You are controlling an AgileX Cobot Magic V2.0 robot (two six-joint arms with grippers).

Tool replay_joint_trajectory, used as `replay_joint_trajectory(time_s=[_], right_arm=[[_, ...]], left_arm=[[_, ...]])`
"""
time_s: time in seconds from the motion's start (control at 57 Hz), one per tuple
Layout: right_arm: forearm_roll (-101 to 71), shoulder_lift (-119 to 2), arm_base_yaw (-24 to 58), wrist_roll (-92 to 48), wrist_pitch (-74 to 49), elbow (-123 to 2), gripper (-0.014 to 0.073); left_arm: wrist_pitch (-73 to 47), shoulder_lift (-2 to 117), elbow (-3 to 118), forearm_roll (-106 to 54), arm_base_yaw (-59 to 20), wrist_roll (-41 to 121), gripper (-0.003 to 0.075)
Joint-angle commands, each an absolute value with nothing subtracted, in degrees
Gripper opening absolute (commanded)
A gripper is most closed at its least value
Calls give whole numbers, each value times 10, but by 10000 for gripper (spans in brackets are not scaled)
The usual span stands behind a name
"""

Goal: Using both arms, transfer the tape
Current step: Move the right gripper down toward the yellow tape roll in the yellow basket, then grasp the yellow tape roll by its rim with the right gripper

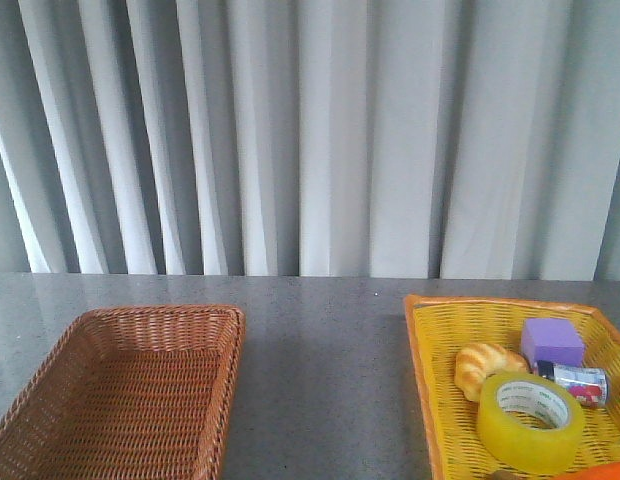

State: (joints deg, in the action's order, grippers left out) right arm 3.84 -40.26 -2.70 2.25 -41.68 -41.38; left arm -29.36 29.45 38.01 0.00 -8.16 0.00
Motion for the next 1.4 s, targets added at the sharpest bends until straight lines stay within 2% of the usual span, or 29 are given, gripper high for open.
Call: replay_joint_trajectory(time_s=[0.0, 0.228, 0.561, 1.104, 1.227, 1.385], right_arm=[[41, -458, -31, 24, -411, -465, 549], [27, -599, -31, 17, -452, -560, 540], [9, -790, -31, -8, -476, -692, 540], [41, -1074, -31, 0, -607, -930, 535], [38, -1106, -31, 6, -609, -951, 496], [34, -1125, -31, 9, -612, -965, 388]], left_arm=[[-249, 314, 400, -4, -123, 0, 588], [-232, 359, 401, -4, -189, 0, 587], [-233, 369, 401, -3, -190, 0, 587], [-233, 369, 401, -3, -190, 0, 587], [-233, 369, 401, -3, -190, 0, 587], [-233, 369, 401, -3, -190, 0, 587]])
